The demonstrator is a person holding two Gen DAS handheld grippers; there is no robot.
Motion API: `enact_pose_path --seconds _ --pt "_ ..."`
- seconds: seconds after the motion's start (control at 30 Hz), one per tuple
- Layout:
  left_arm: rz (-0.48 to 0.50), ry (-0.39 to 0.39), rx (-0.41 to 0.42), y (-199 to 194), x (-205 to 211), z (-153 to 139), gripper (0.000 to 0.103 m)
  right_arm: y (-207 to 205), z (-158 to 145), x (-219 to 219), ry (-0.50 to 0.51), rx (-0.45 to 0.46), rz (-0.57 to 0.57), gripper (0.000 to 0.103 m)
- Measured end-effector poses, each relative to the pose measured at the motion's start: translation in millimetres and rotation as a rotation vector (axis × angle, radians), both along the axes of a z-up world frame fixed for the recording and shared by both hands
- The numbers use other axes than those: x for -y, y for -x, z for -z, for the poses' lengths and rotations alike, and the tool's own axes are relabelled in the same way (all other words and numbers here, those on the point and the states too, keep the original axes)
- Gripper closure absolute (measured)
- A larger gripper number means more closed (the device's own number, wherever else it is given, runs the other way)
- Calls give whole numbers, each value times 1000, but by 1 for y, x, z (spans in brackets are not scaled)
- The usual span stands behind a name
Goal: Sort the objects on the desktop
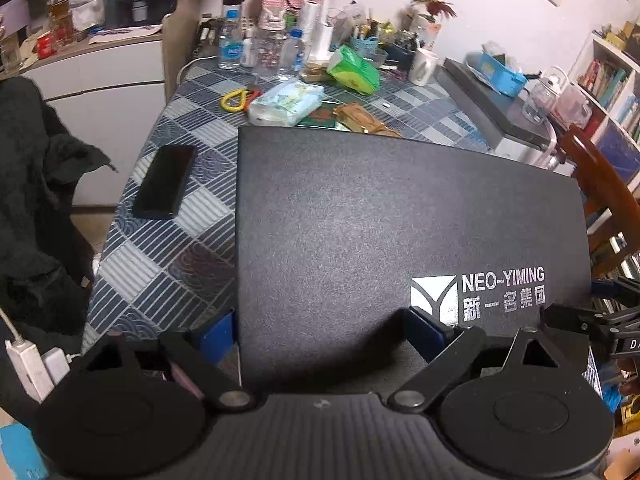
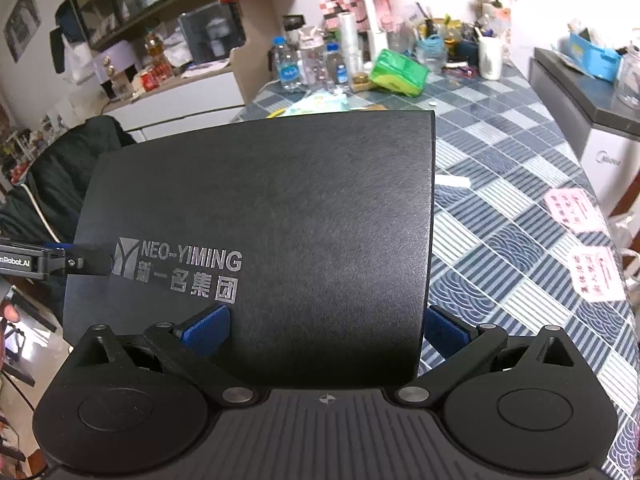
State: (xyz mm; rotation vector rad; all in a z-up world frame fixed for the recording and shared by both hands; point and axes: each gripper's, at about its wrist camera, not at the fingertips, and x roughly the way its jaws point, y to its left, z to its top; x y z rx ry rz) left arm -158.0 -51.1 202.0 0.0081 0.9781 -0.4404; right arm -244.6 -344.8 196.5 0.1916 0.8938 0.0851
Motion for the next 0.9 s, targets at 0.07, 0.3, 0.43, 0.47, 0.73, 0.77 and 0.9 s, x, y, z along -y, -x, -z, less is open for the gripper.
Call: enact_pose_path --seconds 0.07,0.3,0.43,0.47,0.73,0.77,0.9 --pt "20 -1 0 2 14 0 0 6 1 13 1 -6 21 0" --pt "90 11 -14 12 78 7 0 32 3 73 22 -27 107 0" --pt "123 23 -17 18 112 9 0 44 2 104 28 -26 142 0" --pt "127 25 -16 19 118 9 0 46 2 110 29 -26 147 0" --pt "101 21 -17 26 127 12 0 44 9 123 23 -36 114 0" --pt "94 18 -18 25 125 12 0 43 10 122 23 -36 104 0" --pt "62 -2 -15 23 111 11 0 32 14 110 11 -40 61 0"
